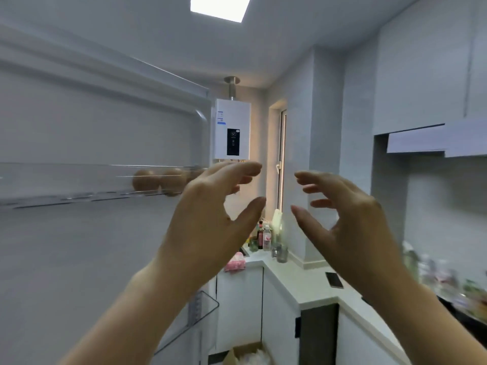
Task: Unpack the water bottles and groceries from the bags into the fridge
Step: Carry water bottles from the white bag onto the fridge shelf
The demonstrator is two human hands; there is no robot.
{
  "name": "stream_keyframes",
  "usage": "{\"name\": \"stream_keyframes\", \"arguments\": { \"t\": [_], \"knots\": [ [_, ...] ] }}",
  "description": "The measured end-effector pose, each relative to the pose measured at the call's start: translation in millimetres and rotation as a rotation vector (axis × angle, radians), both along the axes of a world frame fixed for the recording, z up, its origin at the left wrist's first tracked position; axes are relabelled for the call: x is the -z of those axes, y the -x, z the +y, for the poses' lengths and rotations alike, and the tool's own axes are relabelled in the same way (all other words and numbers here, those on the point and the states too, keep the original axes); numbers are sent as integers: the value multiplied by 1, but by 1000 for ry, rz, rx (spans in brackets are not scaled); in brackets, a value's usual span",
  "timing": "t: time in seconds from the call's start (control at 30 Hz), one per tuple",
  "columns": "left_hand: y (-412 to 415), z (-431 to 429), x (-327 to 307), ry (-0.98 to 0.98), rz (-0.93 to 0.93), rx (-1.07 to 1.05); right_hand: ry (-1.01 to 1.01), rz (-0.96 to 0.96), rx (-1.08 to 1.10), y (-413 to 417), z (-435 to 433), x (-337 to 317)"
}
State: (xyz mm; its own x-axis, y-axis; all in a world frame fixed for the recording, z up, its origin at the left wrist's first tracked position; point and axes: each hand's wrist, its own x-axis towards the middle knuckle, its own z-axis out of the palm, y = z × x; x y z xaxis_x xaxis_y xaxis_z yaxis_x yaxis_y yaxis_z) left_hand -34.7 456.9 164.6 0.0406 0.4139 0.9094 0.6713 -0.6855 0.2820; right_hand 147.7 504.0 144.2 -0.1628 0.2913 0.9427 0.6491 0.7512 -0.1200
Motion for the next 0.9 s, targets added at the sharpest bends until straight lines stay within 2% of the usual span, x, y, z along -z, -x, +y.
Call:
{"name": "stream_keyframes", "arguments": {
  "t": [0.47,0.9],
  "knots": [
    [-195,86,18,-16,52,346,-11,-31,345,-201,5,11],
    [-323,173,38,10,91,688,96,2,697,-309,24,33]
  ]
}}
